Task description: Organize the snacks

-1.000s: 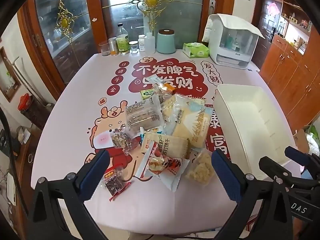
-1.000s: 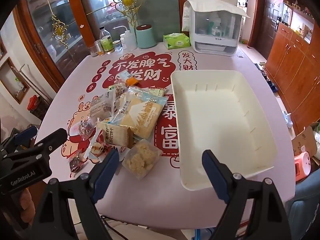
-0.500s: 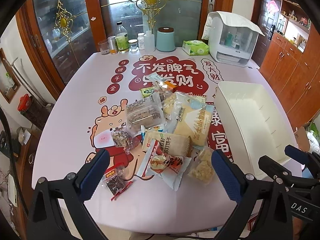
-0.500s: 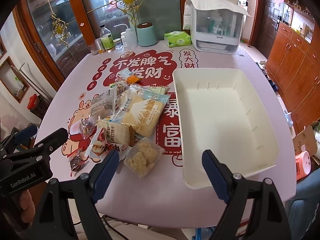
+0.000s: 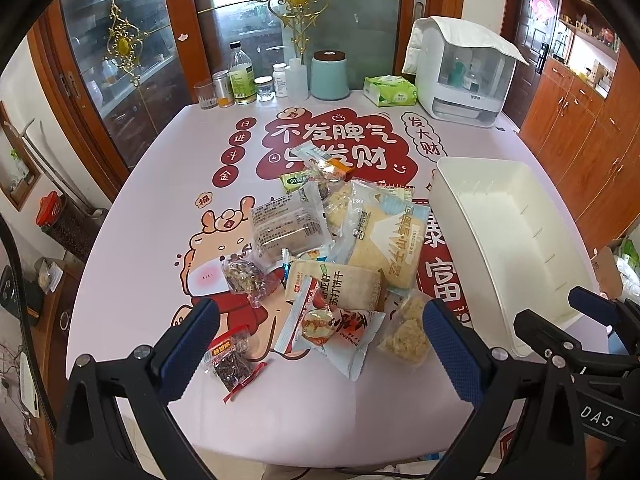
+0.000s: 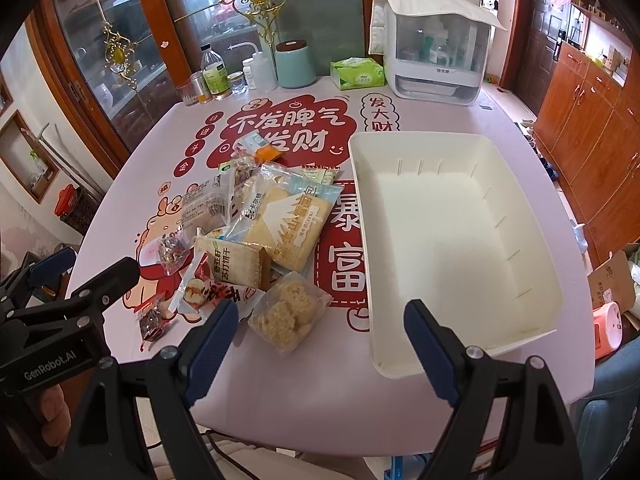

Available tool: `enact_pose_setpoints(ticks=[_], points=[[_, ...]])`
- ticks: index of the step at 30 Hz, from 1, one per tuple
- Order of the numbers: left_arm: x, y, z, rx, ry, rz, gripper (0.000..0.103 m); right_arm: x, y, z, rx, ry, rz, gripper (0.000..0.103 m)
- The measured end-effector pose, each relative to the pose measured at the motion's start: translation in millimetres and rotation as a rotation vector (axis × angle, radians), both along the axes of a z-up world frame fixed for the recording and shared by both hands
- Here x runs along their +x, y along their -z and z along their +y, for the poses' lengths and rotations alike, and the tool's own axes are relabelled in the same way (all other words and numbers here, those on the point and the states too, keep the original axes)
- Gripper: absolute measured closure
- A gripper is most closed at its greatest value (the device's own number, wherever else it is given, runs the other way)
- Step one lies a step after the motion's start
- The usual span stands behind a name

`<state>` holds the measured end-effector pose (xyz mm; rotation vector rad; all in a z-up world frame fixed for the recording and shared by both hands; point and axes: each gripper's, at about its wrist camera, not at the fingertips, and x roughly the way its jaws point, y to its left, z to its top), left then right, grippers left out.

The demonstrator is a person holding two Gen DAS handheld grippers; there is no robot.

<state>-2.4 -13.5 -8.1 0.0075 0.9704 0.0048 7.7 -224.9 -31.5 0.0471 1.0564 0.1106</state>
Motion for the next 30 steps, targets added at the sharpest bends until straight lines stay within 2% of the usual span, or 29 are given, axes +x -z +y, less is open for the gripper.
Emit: enact_pose_setpoints(ticks=[17, 30], points=[[-0.1, 2.6, 0.9, 0.003, -0.002, 0.001, 0.002, 1.6, 6.2, 5.8, -0.003, -0.002, 0.010, 0.017], [1.8, 12.2, 30.9, 0.024, -0.021, 0.039, 0.002, 10.4, 12.7, 27.4, 0.012, -0.035, 0.051, 0.017]])
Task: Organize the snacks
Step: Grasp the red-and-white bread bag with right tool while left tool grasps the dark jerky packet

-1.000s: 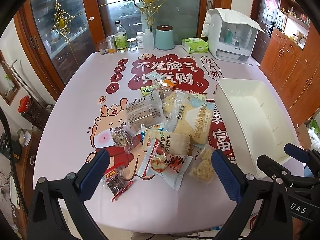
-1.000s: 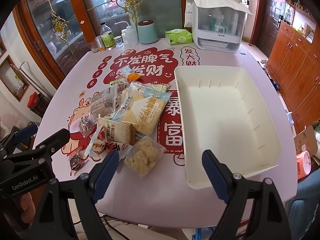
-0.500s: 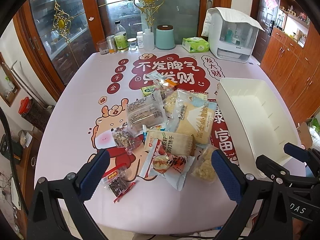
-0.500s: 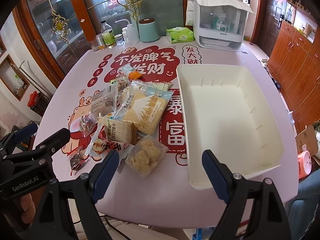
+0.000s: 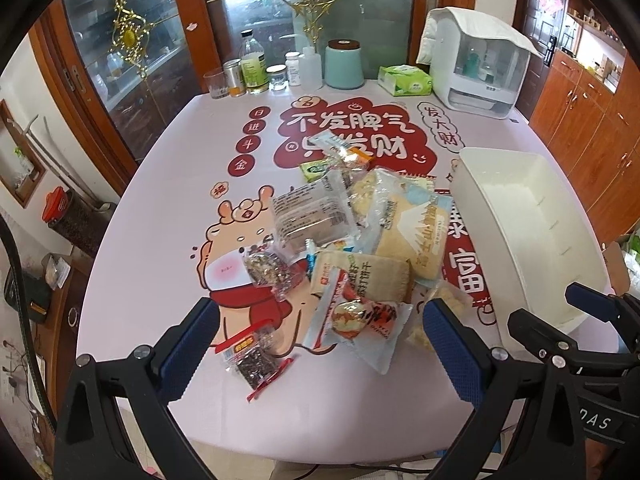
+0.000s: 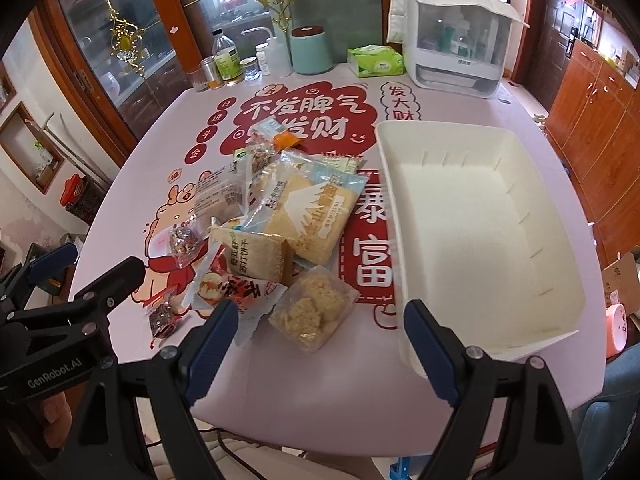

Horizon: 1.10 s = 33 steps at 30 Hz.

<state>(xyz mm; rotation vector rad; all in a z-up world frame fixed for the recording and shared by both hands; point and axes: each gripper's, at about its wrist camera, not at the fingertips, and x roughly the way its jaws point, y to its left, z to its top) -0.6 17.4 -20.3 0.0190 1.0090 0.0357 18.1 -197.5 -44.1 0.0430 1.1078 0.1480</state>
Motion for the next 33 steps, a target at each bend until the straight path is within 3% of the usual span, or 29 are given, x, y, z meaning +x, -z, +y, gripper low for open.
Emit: enact_pose_setpoints(ticks=[14, 23, 29, 33], points=[[-2.4, 17.1, 50.7, -0.002, -0.097, 0.082, 0.002, 11.1, 16.7, 50.3, 0.024, -0.104, 0.066, 0.017], [3.0, 53.0, 107.8, -0.087, -0.163, 0.177, 0.002, 30.1, 40.1, 75.2, 0.058, -0.130, 0.138, 0.017], [-0.2, 88.3, 133.0, -0.126, -0.089, 0.210, 0.002, 50.7, 65.9, 83.3, 0.016, -0.111, 0.155, 0.017], [-1.1, 115.1, 133.8, -0.108, -0.044, 0.226, 0.002, 56.6, 89.0, 90.3, -0.001, -0.136, 0.189, 0.017]])
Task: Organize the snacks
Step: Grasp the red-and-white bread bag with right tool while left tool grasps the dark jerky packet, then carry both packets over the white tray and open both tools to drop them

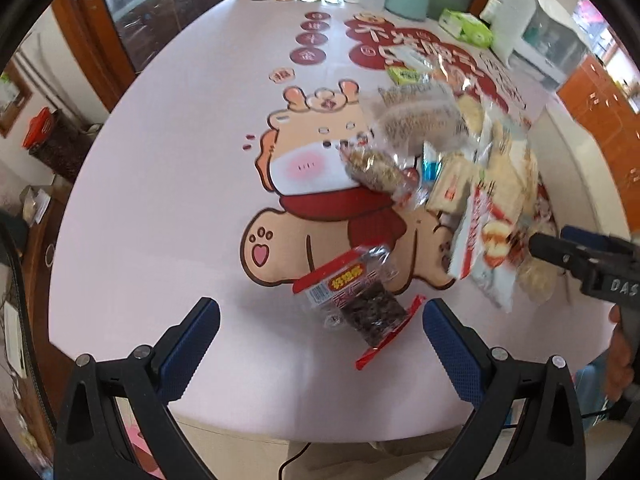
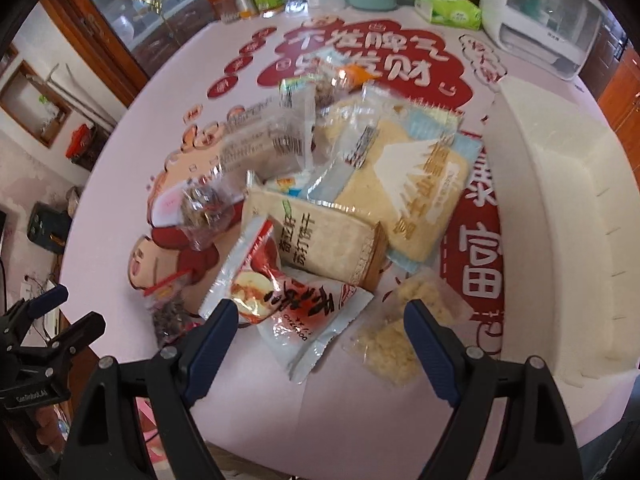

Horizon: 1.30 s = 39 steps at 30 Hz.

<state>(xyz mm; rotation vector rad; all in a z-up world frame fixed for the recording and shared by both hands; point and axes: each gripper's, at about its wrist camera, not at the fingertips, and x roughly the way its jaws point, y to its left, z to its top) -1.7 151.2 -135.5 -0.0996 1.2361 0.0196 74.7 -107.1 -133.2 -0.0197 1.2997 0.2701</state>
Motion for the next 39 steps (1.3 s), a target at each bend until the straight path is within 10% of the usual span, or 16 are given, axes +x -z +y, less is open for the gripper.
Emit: enact_pose_setpoints(ticks=[18, 27, 39], points=[[28.3, 79.7, -54.7, 0.051, 0.314, 0.096, 0.003, -7.8, 49.3, 49.8, -0.110, -0.431, -0.093, 0.018], [16.9, 75.3, -77.2, 0.025, 0.359, 0.000, 0.057, -6.3, 60.5, 53.9, -0.096, -0.399, -0.089, 0.049], [28.9, 31.5, -67.7, -0.130, 0.237, -0.067, 0.061, -14.6, 23.9, 41.3, 0.026, -0.339, -0.142, 0.057]])
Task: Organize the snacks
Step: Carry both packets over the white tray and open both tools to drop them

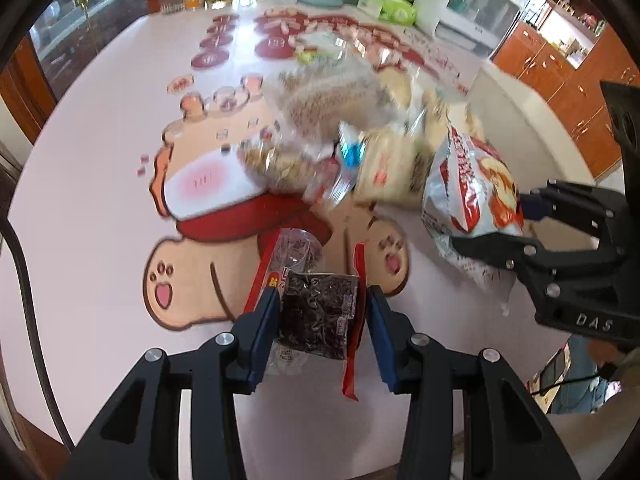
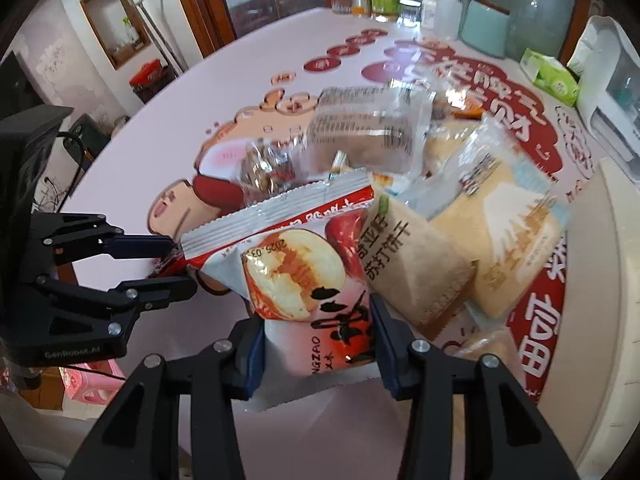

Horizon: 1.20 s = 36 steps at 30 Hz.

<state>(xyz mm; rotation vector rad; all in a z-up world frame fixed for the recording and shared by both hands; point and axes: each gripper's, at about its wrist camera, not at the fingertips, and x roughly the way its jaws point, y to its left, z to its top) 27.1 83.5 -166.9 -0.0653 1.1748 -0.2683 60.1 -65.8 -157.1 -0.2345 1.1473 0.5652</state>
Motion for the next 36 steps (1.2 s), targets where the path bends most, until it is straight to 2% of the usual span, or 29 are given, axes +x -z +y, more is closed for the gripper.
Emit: enact_pose_setpoints(ticks=[3, 9, 11, 14, 17, 21, 26, 33, 34, 35, 36], points=[[3.8, -23.1, -12.6, -0.020, 0.003, -0.045, 0.061, -3.7, -20.0, -8.5, 0.034, 0.020, -0.036, 0.057], [0.6, -100.2, -29.8, -0.073, 0.051, -0.182, 0.061, -9.6, -62.3, -40.0, 0.092, 0.103, -0.111, 0.057], [7.9, -123.8, -49.1, -0.108, 0.079, -0.226, 0.061, -12.4, -76.3, -55.3, 0.117, 0.144, -0.135, 0.057], [13.6, -144.9, -73.6, -0.148, 0.123, -0.266, 0.061, -19.0, -98.7, -83.4, 0.131, 0.230, -0.192, 0.057], [19.3, -162.4, -114.8, -0.178, 0.190, -0.306, 0.061, -26.6, -116.5, -118.4, 0.134, 0.341, -0.242, 0.057], [35.1, -171.2, -173.2, -0.179, 0.264, -0.327, 0.060, -32.8, -131.1, -166.8, 0.116, 0.496, -0.284, 0.056], [59.4, -169.1, -234.0, -0.163, 0.312, -0.320, 0.060, -29.6, -136.1, -222.5, 0.041, 0.675, -0.313, 0.056], [73.6, -154.5, -286.6, -0.086, 0.365, -0.322, 0.059, -25.5, -121.6, -276.8, -0.012, 0.844, -0.304, 0.056], [73.6, -152.8, -291.5, -0.072, 0.372, -0.321, 0.056, -24.5, -118.5, -281.8, -0.010, 0.859, -0.297, 0.055], [75.3, -149.2, -298.4, -0.049, 0.380, -0.312, 0.049, -24.2, -115.7, -287.3, -0.009, 0.878, -0.290, 0.055], [75.2, -147.3, -300.6, -0.034, 0.378, -0.306, 0.026, -25.4, -112.5, -290.7, -0.011, 0.893, -0.287, 0.055]])
